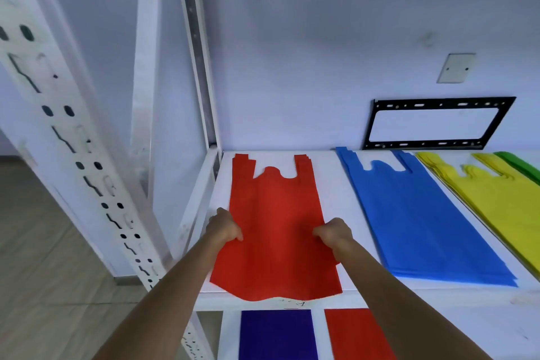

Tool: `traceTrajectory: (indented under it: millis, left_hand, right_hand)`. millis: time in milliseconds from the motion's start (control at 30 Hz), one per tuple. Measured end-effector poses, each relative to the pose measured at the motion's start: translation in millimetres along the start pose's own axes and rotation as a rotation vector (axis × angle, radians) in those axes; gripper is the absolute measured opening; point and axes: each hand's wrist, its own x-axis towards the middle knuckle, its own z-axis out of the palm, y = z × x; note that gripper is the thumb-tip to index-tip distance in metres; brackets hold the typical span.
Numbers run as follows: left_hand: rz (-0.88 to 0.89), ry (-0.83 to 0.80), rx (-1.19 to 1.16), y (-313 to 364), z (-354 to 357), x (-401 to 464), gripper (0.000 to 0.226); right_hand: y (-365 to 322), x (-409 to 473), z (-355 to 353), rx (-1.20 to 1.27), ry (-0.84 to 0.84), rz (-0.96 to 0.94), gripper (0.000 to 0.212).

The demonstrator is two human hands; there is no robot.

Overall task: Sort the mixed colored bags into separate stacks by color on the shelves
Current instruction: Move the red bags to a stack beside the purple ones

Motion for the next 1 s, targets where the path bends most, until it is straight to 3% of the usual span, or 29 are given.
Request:
traceTrajectory:
  millis: [67, 167, 233, 367, 500, 600, 667, 767, 900, 1000]
  left_hand:
    - [0.000, -0.017, 0.031, 2.2, 3.8, 2.0, 0.079]
    - [0.051, 0.103, 0.213, 5.2, 12.2, 4.7, 0.057]
    - [0.067, 0.153, 0.278, 8.3, 14.8, 6.4, 0.045]
    - [0.056, 0.077, 0.240, 16.8, 15.2, 10.9, 0.043]
    - [0.086, 0.101, 0.004, 19.4, 15.1, 14.8, 0.022]
    - [-0.017, -0.057, -0.430, 19.8, 7.6, 17.2, 0.067]
    - [-0.072, -0.141, -0.616, 15.3, -0.6, 22.0, 0.067]
    - [-0.091, -0.144, -0.676, 8.2, -6.6, 33.5, 0.050]
    - [-0.064, -0.143, -0.649, 5.8, -5.3, 33.4, 0.038]
    - [-0.091, -0.223, -0.633, 0.5, -5.8, 30.1, 0.043]
  right_hand:
    - [-1.0, 1.5, 1.3, -0.165, 0.045, -0.043, 0.008]
    - [-4.6, 3.4, 8.2, -0.327, 0.077, -0.064, 0.039]
    - [-6.3, 4.2, 11.3, -0.342, 0.094, -0.055, 0.048]
    - [-5.0, 10.2, 9.7, -0.296, 0.057, -0.001, 0.054]
    - [-6.0, 13.9, 2.9, -0.352, 0.001, -0.006, 0.053]
    - [-5.7, 18.0, 1.2, -0.348, -0.037, 0.000, 0.043]
    - [-5.3, 20.8, 1.6, -0.309, -0.064, 0.003, 0.037]
    - [-6.7, 24.0, -4.2, -0.210, -0.103, 0.004, 0.022]
    - [-2.7, 30.5, -21.3, 0.019, -0.184, 0.036, 0.045]
    - [6.6, 30.5, -30.1, 0.034, -0.173, 0.022, 0.046]
